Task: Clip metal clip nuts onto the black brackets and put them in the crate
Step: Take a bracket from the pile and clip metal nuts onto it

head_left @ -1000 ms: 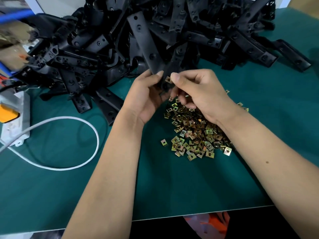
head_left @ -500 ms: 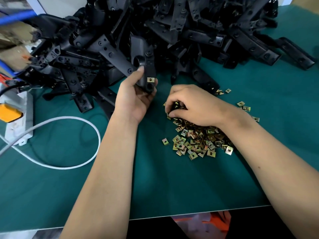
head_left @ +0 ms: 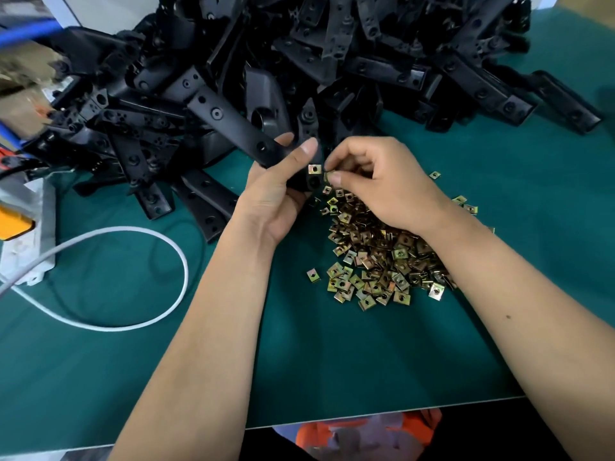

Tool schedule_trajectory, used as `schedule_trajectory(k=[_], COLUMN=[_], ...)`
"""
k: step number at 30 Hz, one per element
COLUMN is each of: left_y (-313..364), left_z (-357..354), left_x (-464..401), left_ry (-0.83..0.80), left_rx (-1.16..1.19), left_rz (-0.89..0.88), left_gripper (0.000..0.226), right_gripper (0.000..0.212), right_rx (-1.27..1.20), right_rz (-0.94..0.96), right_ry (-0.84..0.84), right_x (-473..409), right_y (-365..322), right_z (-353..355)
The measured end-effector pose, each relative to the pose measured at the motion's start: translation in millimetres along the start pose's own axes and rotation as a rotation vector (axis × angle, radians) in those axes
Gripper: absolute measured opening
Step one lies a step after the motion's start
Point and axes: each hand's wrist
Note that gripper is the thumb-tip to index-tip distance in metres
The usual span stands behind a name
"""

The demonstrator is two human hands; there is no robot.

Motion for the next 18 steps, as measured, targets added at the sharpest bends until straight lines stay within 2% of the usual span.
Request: schedule_trajectory(k=[4,8,12,15,18], left_y=[-7,-13,-12,-13,-13], left_z=[-9,-14,-14,-12,-13], left_x=[4,4,3,0,-1], left_ry=[-0.052,-0.078,-0.115,-0.119,-0.092], left_rx=[-0.084,-0.112,-0.075,-0.201,-0.308], left_rz=[-0.002,0.022,0.006,-0.023,-0.05], left_gripper=[0.074,0.081,0.077,0.071,0.064], right_gripper=[0.016,0.012,0.006,0.016,0.017], right_rx=[-0.205,-0.33,-0.499,-0.581,-0.61], right_rz=[-0.064,-0.137,-0.219,-0.285,-0.328], right_ry=[0.101,0.158,0.221,0.254,0.252], right_x=[-1,-1,-4,-4,-4], right_y=[4,3,2,4,7], right_z=[1,-1,2,6,9])
Point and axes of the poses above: each hand's wrist, its own x-axis away from the middle knuckle, its own z-axis out of the back of the hand, y = z × x, and after that the axes turned 11 degrees about -x, right-handed
